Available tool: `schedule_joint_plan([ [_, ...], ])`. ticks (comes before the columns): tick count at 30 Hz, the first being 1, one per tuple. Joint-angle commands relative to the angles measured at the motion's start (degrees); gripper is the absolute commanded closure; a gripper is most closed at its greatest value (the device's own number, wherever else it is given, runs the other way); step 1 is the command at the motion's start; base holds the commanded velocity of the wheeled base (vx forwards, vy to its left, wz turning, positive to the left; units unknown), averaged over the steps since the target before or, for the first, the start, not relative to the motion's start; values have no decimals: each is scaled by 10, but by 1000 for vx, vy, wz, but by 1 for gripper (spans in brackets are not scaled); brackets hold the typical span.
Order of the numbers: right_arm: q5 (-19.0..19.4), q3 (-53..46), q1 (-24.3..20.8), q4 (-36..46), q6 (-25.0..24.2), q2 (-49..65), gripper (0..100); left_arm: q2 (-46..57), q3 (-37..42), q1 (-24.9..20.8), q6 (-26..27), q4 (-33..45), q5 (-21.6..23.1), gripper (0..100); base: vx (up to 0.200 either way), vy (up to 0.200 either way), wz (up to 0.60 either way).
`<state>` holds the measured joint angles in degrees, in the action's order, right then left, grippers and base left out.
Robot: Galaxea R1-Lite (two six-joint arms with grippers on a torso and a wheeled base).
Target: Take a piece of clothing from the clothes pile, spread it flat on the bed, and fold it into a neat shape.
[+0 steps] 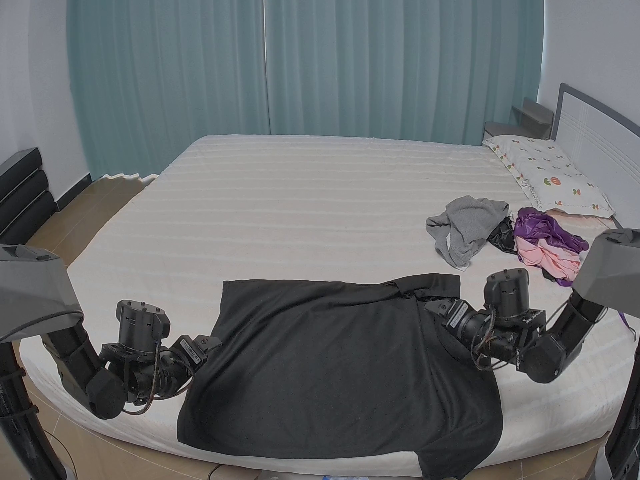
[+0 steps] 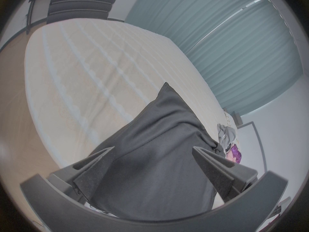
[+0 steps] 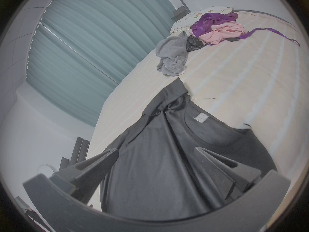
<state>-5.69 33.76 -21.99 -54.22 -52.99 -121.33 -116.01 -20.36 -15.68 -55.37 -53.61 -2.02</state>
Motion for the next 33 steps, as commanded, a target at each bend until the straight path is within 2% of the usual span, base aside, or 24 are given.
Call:
schedule_joint_plan([
  [1, -9, 151, 2, 101, 1, -82, 0, -40, -41, 5, -63, -1, 25, 0, 0, 0, 0],
  [2, -9, 151, 2, 101, 1, -82, 0, -40, -41, 5, -63, -1, 25, 0, 0, 0, 0],
  [3, -9, 200, 2, 135, 0, -107, 0, -55, -48, 9, -70, -1, 25, 0, 0, 0, 0],
  [10, -14, 330, 3, 192, 4, -189, 0, -71, -50, 11, -71, -2, 26, 0, 0, 0, 0],
  [15, -14, 445, 24, 264, 5, -236, 0, -72, -48, 9, -71, -2, 26, 0, 0, 0, 0],
  [22, -14, 531, 42, 308, 5, -279, 0, -72, -47, 8, -70, -2, 26, 0, 0, 0, 0],
  [27, -15, 617, 46, 381, 16, -305, 0, -72, -48, 9, -70, -2, 26, 0, 0, 0, 0],
  [33, -13, 711, 54, 393, 13, -342, 0, -73, -48, 9, -70, -2, 26, 0, 0, 0, 0],
])
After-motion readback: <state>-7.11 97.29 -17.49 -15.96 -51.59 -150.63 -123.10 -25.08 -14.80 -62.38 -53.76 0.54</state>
